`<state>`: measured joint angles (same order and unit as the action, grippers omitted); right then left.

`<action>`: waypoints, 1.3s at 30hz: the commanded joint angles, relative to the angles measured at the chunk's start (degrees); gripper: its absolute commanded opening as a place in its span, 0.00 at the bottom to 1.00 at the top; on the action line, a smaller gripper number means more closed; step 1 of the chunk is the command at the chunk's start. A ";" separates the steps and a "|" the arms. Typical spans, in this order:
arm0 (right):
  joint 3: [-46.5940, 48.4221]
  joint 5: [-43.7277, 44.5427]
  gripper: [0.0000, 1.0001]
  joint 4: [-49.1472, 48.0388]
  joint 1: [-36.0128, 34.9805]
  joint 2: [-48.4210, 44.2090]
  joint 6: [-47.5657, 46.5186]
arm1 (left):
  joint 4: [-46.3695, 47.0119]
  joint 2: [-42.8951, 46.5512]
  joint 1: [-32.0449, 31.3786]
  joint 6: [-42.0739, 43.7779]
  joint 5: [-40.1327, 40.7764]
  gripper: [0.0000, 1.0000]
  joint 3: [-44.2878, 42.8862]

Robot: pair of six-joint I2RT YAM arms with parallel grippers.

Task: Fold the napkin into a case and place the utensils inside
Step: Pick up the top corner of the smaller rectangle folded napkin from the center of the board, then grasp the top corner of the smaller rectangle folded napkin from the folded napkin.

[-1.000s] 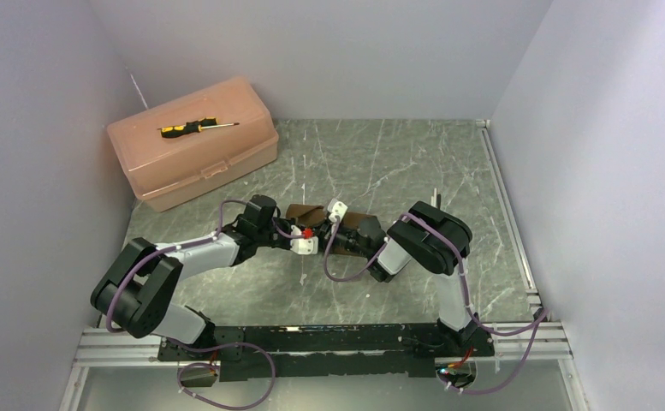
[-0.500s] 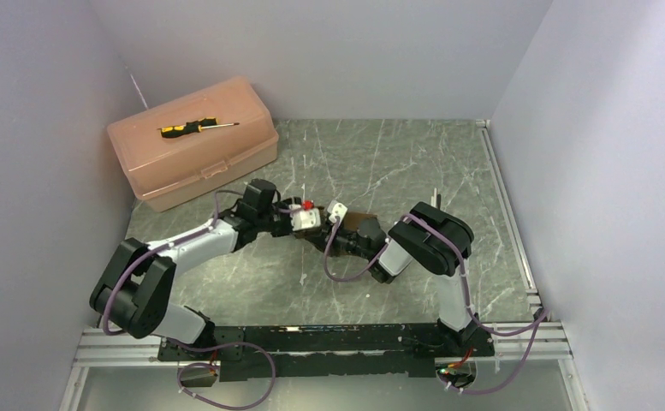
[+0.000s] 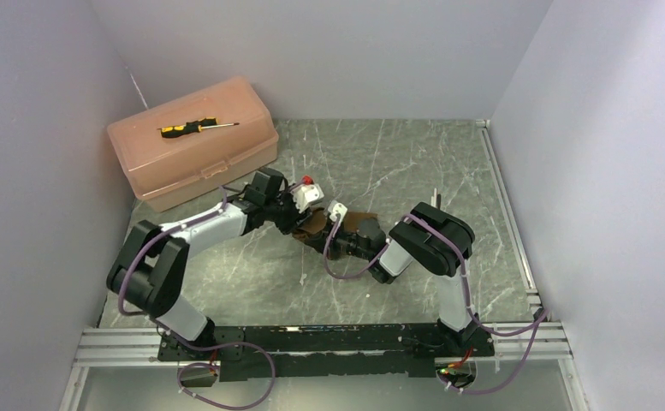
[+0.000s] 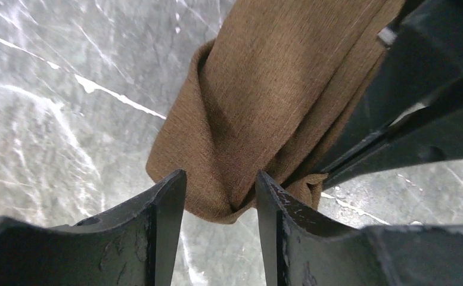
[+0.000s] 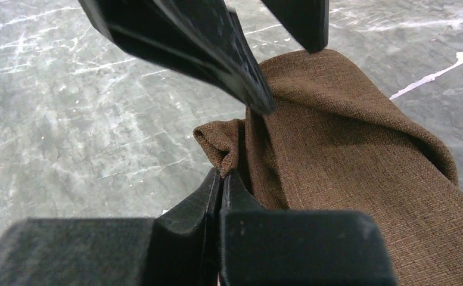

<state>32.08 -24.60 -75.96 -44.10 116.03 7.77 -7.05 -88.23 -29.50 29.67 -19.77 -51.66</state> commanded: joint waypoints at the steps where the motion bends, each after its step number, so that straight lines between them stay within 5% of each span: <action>1: 0.30 -1.64 0.00 -1.52 0.02 -1.22 4.18 | 3.44 -3.18 0.11 -1.83 2.00 0.52 -0.84; 8: 0.88 -4.06 0.00 -2.67 1.80 -1.04 8.73 | 7.37 -6.33 0.23 -1.22 3.70 0.64 -1.06; 16: 2.43 -5.38 0.00 0.65 3.42 -1.28 11.47 | 10.11 -8.76 0.23 1.23 0.05 0.42 -0.71; 24: 3.36 -5.71 0.00 6.12 4.47 -2.64 13.00 | 10.53 -8.66 0.25 2.60 -0.91 0.03 -0.19; 39: 6.21 -3.99 0.00 17.92 7.85 -5.20 18.97 | 13.91 -4.20 -0.50 5.26 -0.76 0.03 5.31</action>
<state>36.25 -28.88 -60.77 -37.23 112.05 24.27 3.84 -95.07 -29.63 33.41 -19.44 -47.42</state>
